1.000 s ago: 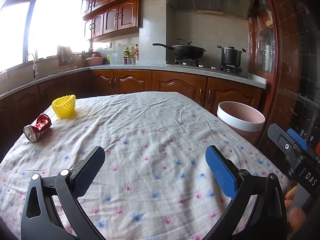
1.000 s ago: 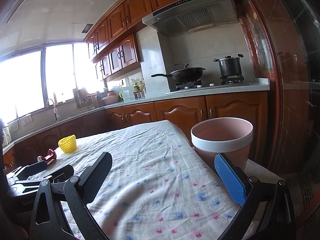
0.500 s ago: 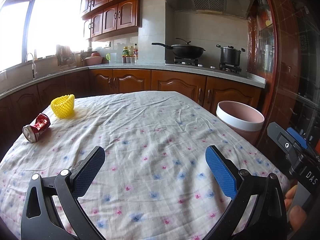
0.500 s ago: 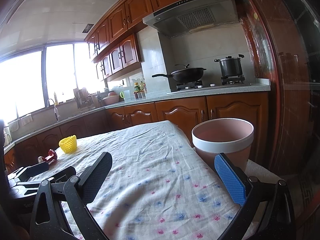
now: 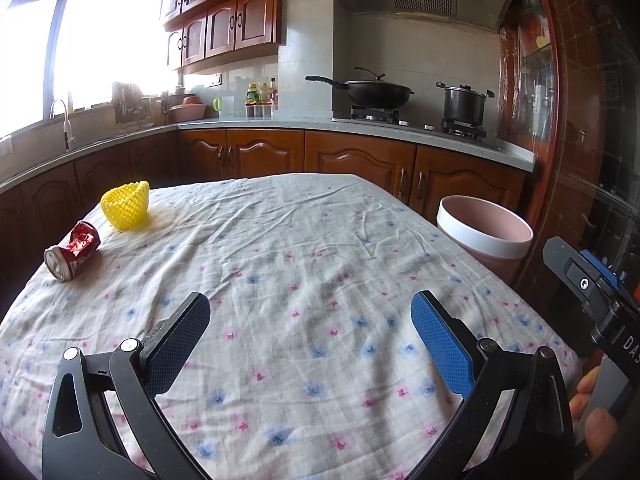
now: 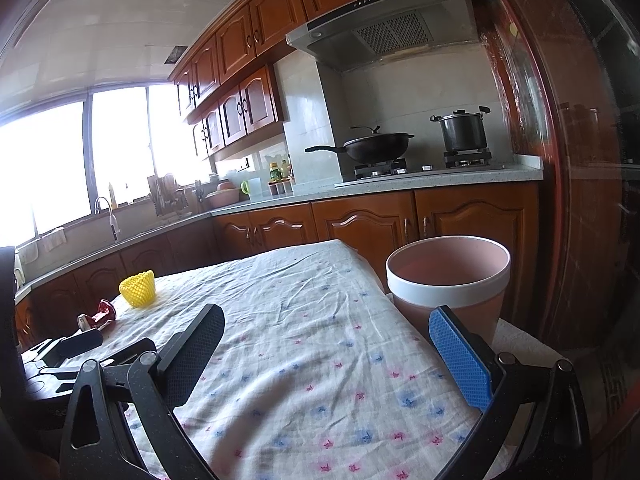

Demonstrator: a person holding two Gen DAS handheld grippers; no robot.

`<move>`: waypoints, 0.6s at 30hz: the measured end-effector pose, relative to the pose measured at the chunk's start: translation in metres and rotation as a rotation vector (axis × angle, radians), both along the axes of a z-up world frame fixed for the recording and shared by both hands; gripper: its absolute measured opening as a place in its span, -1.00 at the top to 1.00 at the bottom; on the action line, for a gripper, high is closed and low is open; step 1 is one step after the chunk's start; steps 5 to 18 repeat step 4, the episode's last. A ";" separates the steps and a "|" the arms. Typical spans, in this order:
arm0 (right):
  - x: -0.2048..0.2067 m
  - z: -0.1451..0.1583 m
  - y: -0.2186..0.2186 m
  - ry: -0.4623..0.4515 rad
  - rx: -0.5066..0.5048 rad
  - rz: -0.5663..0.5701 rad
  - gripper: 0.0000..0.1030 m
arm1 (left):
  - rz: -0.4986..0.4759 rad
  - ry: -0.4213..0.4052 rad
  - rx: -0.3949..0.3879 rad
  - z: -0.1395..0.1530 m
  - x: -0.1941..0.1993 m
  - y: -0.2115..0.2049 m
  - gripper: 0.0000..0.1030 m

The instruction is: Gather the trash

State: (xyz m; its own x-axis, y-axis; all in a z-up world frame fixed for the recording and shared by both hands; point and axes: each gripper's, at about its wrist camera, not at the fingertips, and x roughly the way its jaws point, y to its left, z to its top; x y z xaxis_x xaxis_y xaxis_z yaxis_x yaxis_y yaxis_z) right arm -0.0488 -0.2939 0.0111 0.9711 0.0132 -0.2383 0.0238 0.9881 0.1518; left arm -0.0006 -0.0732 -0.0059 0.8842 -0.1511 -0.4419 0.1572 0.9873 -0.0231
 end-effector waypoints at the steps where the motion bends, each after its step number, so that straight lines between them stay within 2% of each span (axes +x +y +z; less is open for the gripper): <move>1: 0.001 0.000 -0.001 0.002 0.000 0.001 -1.00 | -0.001 0.002 0.001 0.000 0.001 0.000 -0.99; 18: 0.005 0.001 -0.001 0.017 0.002 0.007 -1.00 | -0.004 0.013 -0.004 0.000 0.003 0.001 -0.99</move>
